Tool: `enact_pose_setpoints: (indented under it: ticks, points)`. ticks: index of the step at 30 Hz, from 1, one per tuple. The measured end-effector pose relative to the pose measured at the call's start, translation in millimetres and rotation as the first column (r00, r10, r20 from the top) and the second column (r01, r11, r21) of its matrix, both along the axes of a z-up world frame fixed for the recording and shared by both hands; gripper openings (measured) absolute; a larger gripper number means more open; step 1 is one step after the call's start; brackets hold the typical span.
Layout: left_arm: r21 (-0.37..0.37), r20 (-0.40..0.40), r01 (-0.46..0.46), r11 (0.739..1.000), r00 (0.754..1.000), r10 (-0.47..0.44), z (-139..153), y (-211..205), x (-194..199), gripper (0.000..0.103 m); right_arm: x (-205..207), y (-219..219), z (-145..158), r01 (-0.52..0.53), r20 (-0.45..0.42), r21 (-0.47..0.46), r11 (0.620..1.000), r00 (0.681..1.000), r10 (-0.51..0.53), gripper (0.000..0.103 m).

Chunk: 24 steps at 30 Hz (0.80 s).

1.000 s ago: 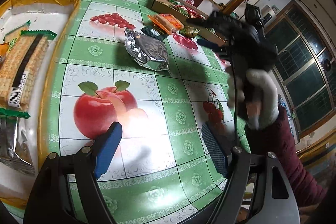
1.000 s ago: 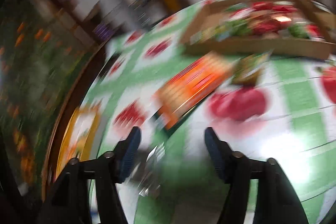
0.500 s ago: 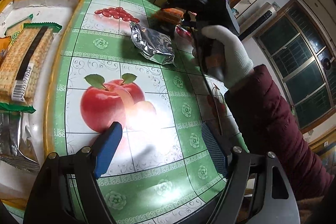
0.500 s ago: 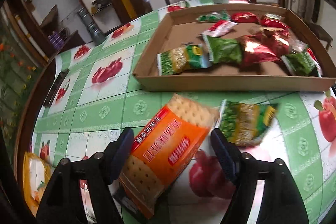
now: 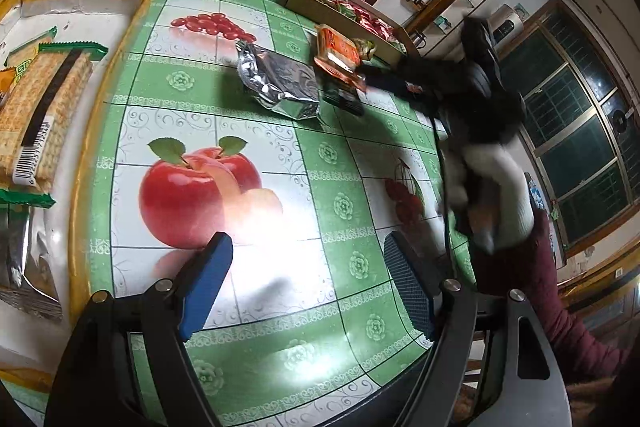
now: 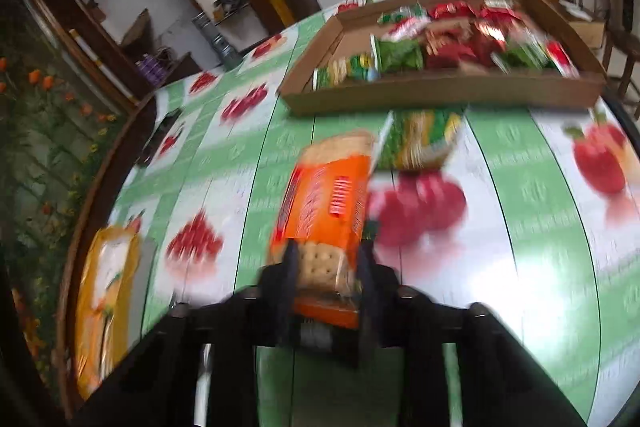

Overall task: Organize snacks
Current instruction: 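Lift the orange cracker pack with the right tool while the left tool reaches the silver foil packet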

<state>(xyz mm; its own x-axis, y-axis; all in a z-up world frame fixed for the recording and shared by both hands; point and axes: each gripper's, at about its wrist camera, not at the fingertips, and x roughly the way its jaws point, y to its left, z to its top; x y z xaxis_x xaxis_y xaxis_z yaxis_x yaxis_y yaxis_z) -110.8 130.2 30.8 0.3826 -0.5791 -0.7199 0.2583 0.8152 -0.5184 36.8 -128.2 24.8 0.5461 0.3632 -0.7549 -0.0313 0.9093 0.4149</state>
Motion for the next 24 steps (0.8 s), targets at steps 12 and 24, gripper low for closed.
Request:
enact_pose_setpoints:
  ticks: [12, 24]
  points:
    - [0.006, -0.013, 0.044, 0.999, 0.999, -0.044, 2, -31, -6, 0.078, 10, -6, 2, 0.126, 0.014, -0.023, 0.992, 0.992, -0.125, 0.085]
    - [0.024, 0.007, -0.013, 1.0, 1.0, 0.013, 8, -10, -6, 0.078, 32, 12, -10, 0.146, 0.045, -0.059, 0.988, 0.989, -0.143, 0.056]
